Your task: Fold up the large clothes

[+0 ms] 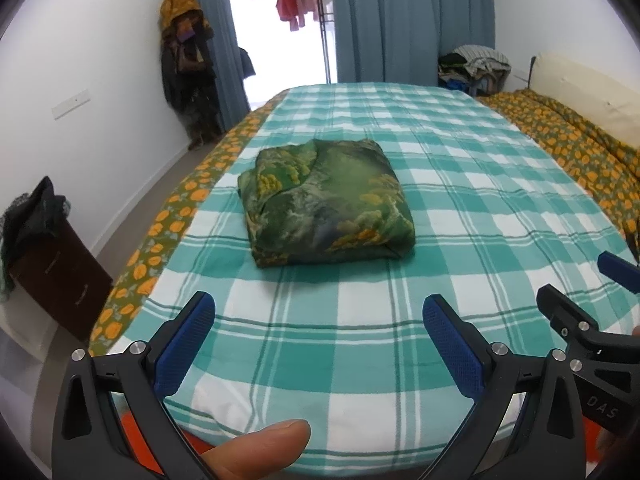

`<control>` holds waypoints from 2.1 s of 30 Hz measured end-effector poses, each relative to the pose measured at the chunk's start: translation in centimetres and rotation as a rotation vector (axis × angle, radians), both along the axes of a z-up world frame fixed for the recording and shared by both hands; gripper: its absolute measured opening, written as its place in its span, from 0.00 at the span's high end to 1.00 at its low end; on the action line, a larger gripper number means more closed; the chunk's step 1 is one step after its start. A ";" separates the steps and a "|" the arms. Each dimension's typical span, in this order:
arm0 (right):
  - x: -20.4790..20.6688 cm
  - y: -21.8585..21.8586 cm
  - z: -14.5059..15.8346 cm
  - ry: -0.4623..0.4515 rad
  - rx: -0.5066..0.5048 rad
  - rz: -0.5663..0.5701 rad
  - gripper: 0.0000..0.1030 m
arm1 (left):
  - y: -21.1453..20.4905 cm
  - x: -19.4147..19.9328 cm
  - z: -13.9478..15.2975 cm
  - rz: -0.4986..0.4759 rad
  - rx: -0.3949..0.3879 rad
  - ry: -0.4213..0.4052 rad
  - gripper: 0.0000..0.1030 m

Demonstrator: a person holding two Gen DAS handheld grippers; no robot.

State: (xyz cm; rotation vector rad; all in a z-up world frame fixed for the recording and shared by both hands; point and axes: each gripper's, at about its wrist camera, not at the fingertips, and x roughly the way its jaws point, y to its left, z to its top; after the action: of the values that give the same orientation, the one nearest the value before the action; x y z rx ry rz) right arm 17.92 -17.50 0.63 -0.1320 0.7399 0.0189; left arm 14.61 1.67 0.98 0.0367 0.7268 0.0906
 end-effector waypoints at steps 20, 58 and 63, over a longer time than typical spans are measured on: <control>0.0 0.3 0.1 0.028 0.019 0.019 0.14 | 0.1 -0.1 0.2 0.044 0.037 -0.001 0.00; 0.2 1.7 2.1 0.022 0.026 0.053 0.14 | 0.6 -0.6 1.8 0.051 0.014 -0.027 0.01; 0.4 1.9 1.7 0.035 0.022 0.053 0.14 | 0.8 -0.5 1.6 0.060 0.003 -0.019 0.01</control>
State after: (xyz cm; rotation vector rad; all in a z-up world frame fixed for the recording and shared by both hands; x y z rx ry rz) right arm 18.28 -15.63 2.37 -0.1306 0.7705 0.0801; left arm 14.16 2.51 2.61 0.0168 0.7091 0.1490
